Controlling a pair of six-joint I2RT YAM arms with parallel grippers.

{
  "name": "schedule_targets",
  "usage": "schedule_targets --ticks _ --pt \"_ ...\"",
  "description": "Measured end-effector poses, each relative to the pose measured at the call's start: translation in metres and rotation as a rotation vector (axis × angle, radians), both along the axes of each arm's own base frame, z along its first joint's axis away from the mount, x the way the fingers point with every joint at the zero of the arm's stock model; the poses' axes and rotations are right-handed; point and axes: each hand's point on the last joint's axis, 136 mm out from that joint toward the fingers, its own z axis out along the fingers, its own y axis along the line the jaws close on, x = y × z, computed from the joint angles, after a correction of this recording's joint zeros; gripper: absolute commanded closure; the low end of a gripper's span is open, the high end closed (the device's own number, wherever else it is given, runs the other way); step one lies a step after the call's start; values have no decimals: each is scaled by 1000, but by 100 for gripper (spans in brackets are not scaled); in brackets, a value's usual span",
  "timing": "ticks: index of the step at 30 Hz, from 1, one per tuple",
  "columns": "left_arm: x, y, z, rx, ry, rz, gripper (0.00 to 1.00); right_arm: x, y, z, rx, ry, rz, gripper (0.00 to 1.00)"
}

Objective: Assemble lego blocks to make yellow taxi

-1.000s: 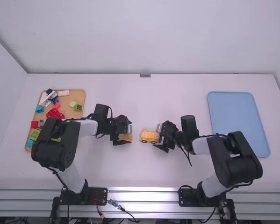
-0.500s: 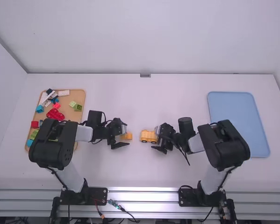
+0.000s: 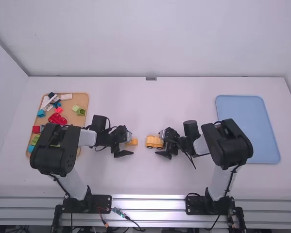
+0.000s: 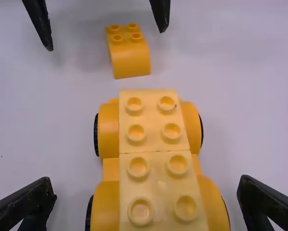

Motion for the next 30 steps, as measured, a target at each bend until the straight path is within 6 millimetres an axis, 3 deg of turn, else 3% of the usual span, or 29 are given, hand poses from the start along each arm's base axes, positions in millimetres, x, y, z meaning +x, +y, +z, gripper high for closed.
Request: schedule_targets --ticks 13,19,22,25,30 --pt "11 -1 4 11 -83 -36 5 2 0 0 -5 -13 -2 4" --pt "6 -1 -15 5 10 -38 6 5 2 3 3 -16 2 4" --pt "6 -1 -15 8 49 -43 10 6 2 4 8 -18 6 5" --pt "13 -2 -9 11 41 -53 25 7 3 5 11 -25 8 6" --pt "20 -2 -6 11 20 -56 27 6 3 5 11 -22 10 6"
